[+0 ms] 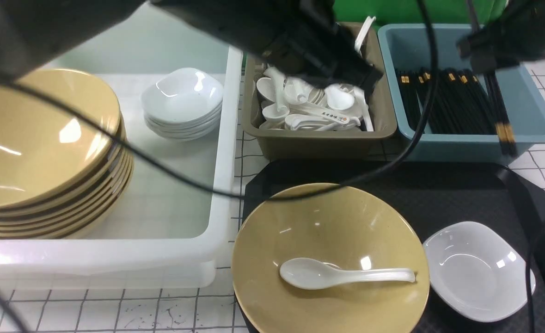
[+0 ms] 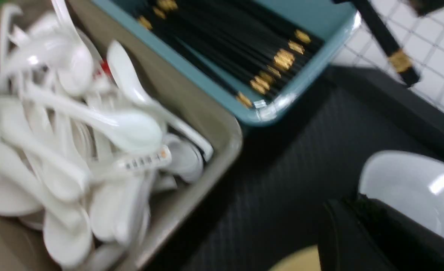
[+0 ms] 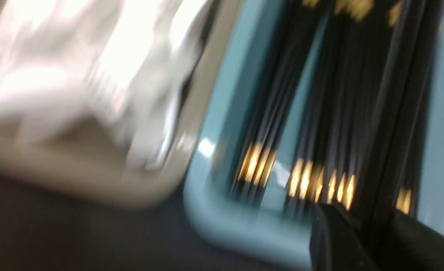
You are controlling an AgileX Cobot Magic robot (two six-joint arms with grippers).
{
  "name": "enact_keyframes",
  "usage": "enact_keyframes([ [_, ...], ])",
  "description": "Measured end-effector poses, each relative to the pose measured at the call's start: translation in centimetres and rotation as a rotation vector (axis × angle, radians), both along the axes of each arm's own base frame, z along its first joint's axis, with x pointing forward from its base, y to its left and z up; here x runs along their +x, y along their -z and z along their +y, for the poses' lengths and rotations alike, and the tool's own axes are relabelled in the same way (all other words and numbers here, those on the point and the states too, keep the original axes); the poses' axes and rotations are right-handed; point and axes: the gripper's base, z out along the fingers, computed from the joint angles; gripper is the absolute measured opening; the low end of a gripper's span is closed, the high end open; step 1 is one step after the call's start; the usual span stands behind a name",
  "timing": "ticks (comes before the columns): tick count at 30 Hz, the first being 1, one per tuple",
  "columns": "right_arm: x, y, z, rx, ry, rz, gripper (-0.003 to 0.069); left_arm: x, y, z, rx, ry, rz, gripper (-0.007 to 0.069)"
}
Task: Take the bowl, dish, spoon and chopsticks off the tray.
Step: Use the right arm to put the chopsticks into the small storage box on the right, then use the right arm to grab the soup spoon in the middle
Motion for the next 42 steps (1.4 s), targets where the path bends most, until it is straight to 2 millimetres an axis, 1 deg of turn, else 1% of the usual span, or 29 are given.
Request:
enact_keyframes([
  [2, 2.4, 0.7, -0.8, 0.027, 0.058, -0.027, 0.016, 0.8, -0.1, -0.5, -0.006, -0.002, -0.017, -0.0006],
  [3, 2.9, 0.7, -1.1, 0.033, 0.07, -0.037, 0.016, 0.9, -0.1, -0.6, -0.008, -0.002, -0.02, -0.0006],
  [4, 4.4, 1.8, -1.5, 0.047, 0.1, -0.039, 0.016, 1.3, 0.0, -0.9, -0.012, -0.004, -0.026, -0.0006],
  [9, 8.7, 5.2, -2.5, 0.081, 0.172, -0.033, 0.016, 1.9, 0.7, -1.3, 0.002, -0.007, -0.027, -0.0006],
  [10, 9.6, 6.5, -2.5, 0.079, 0.176, -0.015, 0.016, 1.9, 0.8, -1.3, 0.009, -0.007, -0.028, -0.0006],
  [13, 11.2, 9.3, -2.4, 0.067, 0.173, 0.041, 0.0165, 2.0, 1.1, -1.1, 0.048, -0.008, -0.03, -0.0006],
  [15, 11.6, 10.1, -2.4, 0.06, 0.17, 0.076, 0.019, 1.9, 1.0, -0.8, 0.073, -0.011, -0.027, -0.0006],
  [17, 11.5, 10.7, -2.4, 0.044, 0.155, 0.123, 0.0237, 1.6, 0.9, -0.5, 0.095, -0.017, -0.017, -0.0006],
  [19, 11.1, 10.5, -2.3, 0.016, 0.108, 0.19, 0.0311, 0.9, 0.4, 0.6, 0.157, -0.03, 0.018, -0.0006],
  [20, 10.5, 10.0, -2.2, -0.008, 0.051, 0.233, 0.0358, 0.3, -0.1, 1.5, 0.182, -0.039, 0.038, -0.0006],
  [21, 10.1, 9.5, -1.9, -0.012, 0.013, 0.257, 0.038, -0.1, -0.3, 2.2, 0.204, -0.043, 0.058, -0.0006],
  [22, 10.0, 9.5, -1.9, -0.012, 0.003, 0.266, 0.0386, -0.2, -0.4, 2.4, 0.203, -0.046, 0.056, -0.0006],
  [23, 9.3, 9.0, -1.2, -0.01, -0.062, 0.303, 0.0407, -0.7, -0.6, 3.3, 0.218, -0.054, 0.073, -0.0006],
  [24, 8.4, 7.8, -0.1, 0.002, -0.148, 0.312, 0.043, -1.6, -0.7, 5.0, 0.24, -0.075, 0.1, -0.0006],
  [25, 8.0, 7.4, 0.6, 0.009, -0.185, 0.31, 0.0435, -1.9, -0.7, 5.6, 0.244, -0.084, 0.106, -0.0006],
  [26, 7.1, 6.0, 1.7, 0.012, -0.235, 0.288, 0.0437, -2.8, -0.5, 7.2, 0.252, -0.108, 0.121, -0.0006],
  [28, 5.8, 4.9, 3.3, 0.014, -0.301, 0.272, 0.0439, -4.1, -0.1, 8.8, 0.255, -0.127, 0.14, -0.0006],
  [29, 4.7, 4.1, 4.3, 0.007, -0.344, 0.263, 0.0439, -5.1, 0.2, 10.0, 0.257, -0.144, 0.152, -0.0006],
  [30, 4.3, 3.8, 4.7, 0.002, -0.362, 0.259, 0.0439, -5.3, 0.3, 10.2, 0.258, -0.145, 0.153, -0.0006],
  [31, 2.8, 3.3, 6.1, -0.013, -0.428, 0.258, 0.0439, -6.7, 0.9, 11.3, 0.258, -0.152, 0.164, -0.0006],
  [33, 0.5, 2.3, 7.7, -0.037, -0.517, 0.247, 0.0439, -8.8, 1.7, 12.5, 0.257, -0.15, 0.176, -0.0006],
  [35, -2.5, 2.1, 9.6, -0.071, -0.638, 0.262, 0.0439, -10.9, 2.9, 13.5, 0.258, -0.13, 0.188, -0.0006],
  [36, -3.2, 2.2, 10.1, -0.08, -0.668, 0.269, 0.0439, -11.6, 3.3, 13.8, 0.26, -0.121, 0.193, -0.0006],
  [37, -4.6, 2.7, 11.2, -0.107, -0.747, 0.284, 0.0439, -12.3, 3.8, 14.1, 0.258, -0.105, 0.2, -0.0006],
  [38, -4.8, 2.9, 11.3, -0.111, -0.759, 0.29, 0.0439, -12.6, 4.0, 14.3, 0.259, -0.103, 0.202, -0.0006],
  [39, -6.3, 3.8, 12.5, -0.151, -0.868, 0.308, 0.0439, -13.7, 5.0, 14.6, 0.254, -0.078, 0.214, -0.0006],
  [40, -6.5, 3.9, 12.7, -0.152, -0.874, 0.314, 0.0439, -13.8, 4.9, 14.6, 0.248, -0.078, 0.212, -0.0006],
  [41, -7.9, 5.4, 13.9, -0.2, -1.006, 0.343, 0.0438, -14.7, 5.6, 14.9, 0.235, -0.053, 0.213, -0.0006],
  [42, -8.7, 6.3, 14.6, -0.225, -1.079, 0.36, 0.0437, -15.2, 6.0, 14.9, 0.219, -0.037, 0.216, -0.0006],
])
